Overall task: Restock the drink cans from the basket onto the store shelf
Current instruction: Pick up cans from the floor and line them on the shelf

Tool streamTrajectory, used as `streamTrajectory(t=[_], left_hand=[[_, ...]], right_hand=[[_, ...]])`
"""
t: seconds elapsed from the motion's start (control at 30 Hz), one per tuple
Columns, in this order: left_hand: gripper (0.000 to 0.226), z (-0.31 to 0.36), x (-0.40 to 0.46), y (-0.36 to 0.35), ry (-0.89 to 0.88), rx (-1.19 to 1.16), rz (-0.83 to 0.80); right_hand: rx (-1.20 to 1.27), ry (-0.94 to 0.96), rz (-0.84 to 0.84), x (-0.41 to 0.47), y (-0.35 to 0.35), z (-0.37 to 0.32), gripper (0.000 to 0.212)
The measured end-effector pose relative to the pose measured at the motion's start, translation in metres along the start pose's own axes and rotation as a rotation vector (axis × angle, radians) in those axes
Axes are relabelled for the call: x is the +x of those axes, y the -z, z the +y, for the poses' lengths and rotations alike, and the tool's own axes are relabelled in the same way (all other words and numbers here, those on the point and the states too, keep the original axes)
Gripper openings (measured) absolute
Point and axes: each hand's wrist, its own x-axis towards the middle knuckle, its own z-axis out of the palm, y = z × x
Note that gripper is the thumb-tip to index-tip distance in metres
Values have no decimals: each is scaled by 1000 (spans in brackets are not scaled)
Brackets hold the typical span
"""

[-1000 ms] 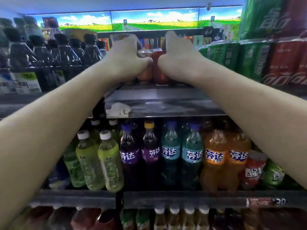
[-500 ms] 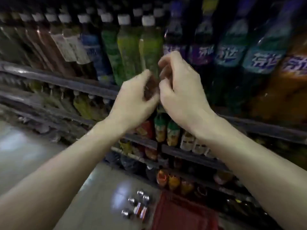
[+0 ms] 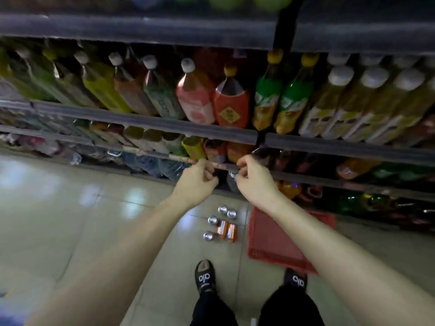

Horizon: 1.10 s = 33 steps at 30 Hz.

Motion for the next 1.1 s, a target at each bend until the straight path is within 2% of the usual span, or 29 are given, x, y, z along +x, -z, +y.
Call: streamTrajectory(t=[0.17, 0.3, 0.53, 0.67, 0.8, 0.83, 0.93, 0.97, 1.0, 1.1], left_hand=[[23, -101, 18, -41, 115, 9, -184], [40, -174, 24, -86, 203, 51, -328], [74, -310, 59, -205, 336, 59, -467], [95, -383, 100, -289, 348, 147, -543], [97, -456, 143, -379, 316, 345, -584], [98, -471, 153, -401, 305, 413, -596], [94, -513, 175, -457, 293, 518, -661], [92, -528, 181, -473, 298, 510, -652], [95, -541, 187, -489, 311, 506, -629], [103, -567, 196, -524, 345, 505, -543]], right_hand=[[100, -302, -13, 20, -101, 51, 31], [183, -501, -52, 25, -170, 106, 24], [175, -647, -79, 59, -286, 245, 24], [173, -706, -111, 102, -365, 338, 37], [170, -722, -97, 149, -449, 434, 47], [181, -747, -106, 164, -480, 476, 55], [197, -745, -82, 210, -583, 617, 111], [197, -749, -59, 217, -599, 633, 125], [198, -749, -46, 222, -604, 637, 130], [205, -749, 22, 223, -589, 611, 113]])
